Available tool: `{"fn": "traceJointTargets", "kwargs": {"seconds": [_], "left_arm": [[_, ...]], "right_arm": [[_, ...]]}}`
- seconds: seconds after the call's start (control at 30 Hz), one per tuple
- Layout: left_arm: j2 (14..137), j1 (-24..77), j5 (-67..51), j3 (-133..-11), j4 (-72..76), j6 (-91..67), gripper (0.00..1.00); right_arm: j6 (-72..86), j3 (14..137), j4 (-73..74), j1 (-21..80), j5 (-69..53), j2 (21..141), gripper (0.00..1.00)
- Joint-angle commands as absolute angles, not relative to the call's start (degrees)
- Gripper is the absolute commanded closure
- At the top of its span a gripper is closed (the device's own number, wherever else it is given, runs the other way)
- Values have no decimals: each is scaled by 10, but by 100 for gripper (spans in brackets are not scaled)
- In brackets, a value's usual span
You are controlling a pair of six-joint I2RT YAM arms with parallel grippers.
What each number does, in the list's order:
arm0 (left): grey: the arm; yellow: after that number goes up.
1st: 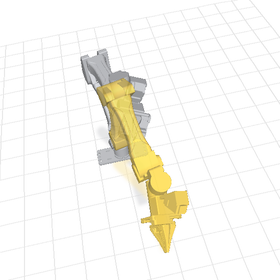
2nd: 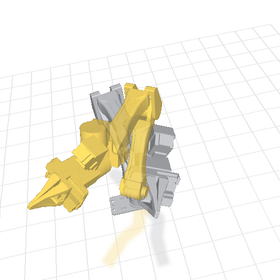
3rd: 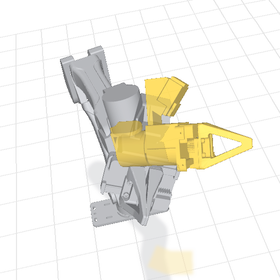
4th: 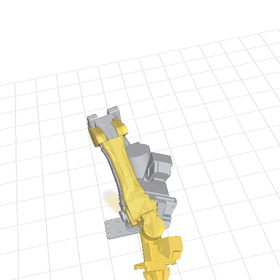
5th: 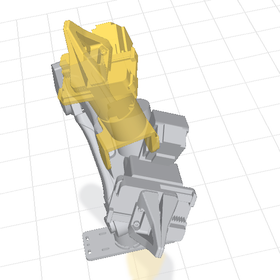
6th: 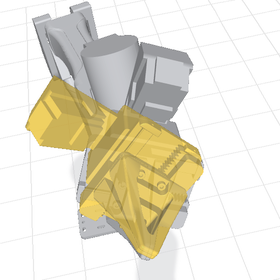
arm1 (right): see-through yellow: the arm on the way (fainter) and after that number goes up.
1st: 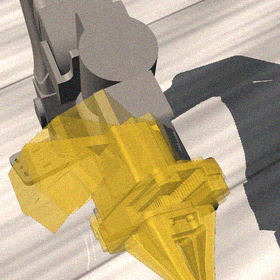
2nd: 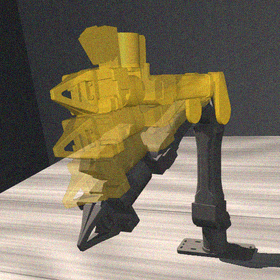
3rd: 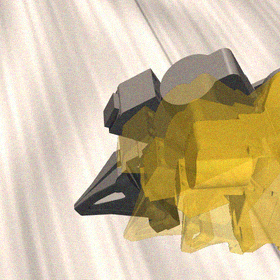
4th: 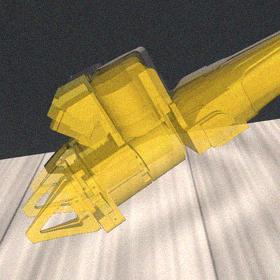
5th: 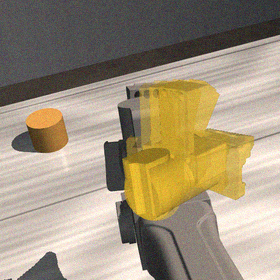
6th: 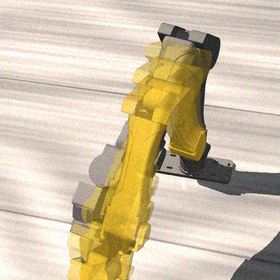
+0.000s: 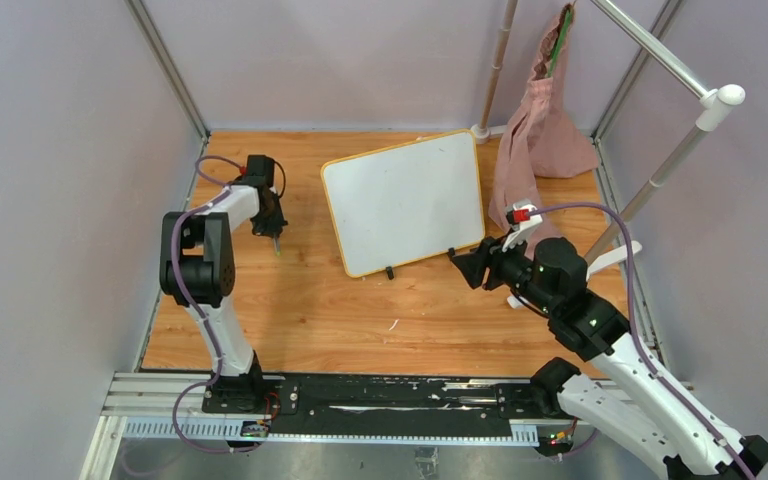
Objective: Write a sentence on the whiteboard
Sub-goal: Open the whiteboard marker at the center of the board.
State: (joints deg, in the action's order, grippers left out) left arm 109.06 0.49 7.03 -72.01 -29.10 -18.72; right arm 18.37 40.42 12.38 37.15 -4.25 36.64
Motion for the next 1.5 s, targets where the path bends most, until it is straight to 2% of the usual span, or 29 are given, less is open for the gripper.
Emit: {"fn": "traceJointTargets", "kwargs": {"seconds": [0.0, 0.33, 0.5, 0.73, 0.83, 1.0, 1.17, 1.3, 1.47], "left_arm": [[1063, 2, 64, -672, -301, -190, 100], [911, 2, 93, -590, -314, -213, 100], [781, 2, 94, -557, -347, -228, 100], [541, 7, -23, -554, -369, -280, 100], [493, 64, -49, -574, -357, -295, 100], [428, 133, -132, -574, -272, -335, 100], [359, 135, -222, -516, -111, -404, 100], [323, 138, -273, -483, -11, -447, 100], [289, 170, -283, -464, 31, -460, 100]], "right_arm": [[175, 403, 137, 379, -32, 349, 49], [190, 396, 135, 380, -48, 335, 49], [199, 389, 131, 380, -78, 323, 49], [206, 398, 117, 382, -177, 333, 44], [213, 402, 90, 390, -227, 344, 39], [241, 409, 26, 435, -239, 362, 34], [237, 416, -50, 525, -151, 391, 33], [219, 451, -104, 584, -93, 454, 32], [229, 502, -204, 610, -84, 555, 32]]}}
